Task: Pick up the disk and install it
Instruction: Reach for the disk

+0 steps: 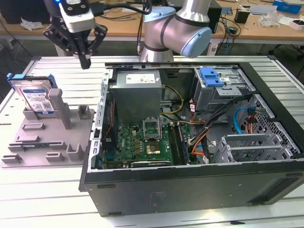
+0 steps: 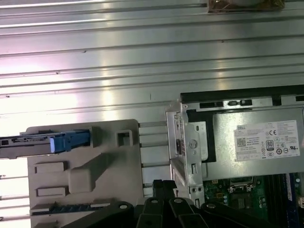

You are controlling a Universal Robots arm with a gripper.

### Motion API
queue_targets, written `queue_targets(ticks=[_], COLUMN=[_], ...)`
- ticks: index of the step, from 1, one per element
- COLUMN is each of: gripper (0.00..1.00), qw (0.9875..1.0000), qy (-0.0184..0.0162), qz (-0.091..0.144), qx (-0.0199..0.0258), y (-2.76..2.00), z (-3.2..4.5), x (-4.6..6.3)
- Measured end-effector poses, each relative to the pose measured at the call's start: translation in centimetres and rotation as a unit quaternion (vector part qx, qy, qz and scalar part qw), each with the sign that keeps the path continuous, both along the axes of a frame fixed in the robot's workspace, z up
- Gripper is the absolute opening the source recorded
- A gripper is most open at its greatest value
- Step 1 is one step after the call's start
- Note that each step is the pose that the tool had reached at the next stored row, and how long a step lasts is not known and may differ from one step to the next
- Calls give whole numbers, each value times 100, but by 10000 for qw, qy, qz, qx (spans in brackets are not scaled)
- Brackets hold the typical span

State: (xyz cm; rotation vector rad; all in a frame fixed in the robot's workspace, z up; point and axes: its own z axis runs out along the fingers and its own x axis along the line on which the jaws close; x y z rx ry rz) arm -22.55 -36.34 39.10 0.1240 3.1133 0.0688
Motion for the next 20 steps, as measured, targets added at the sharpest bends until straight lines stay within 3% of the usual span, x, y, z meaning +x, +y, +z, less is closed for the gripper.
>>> queue_targets(ticks=[6,8,18,20], gripper=[11,11,11,11], qw=[10000,10000,10000,10000], qy=[0,0,0,0], qz=[-2,-1,-2,-2], qx=[0,0,0,0], y=[61,102,195,242], z=[-8,-13,-27,-32], x=[-267,-394,-688,-804])
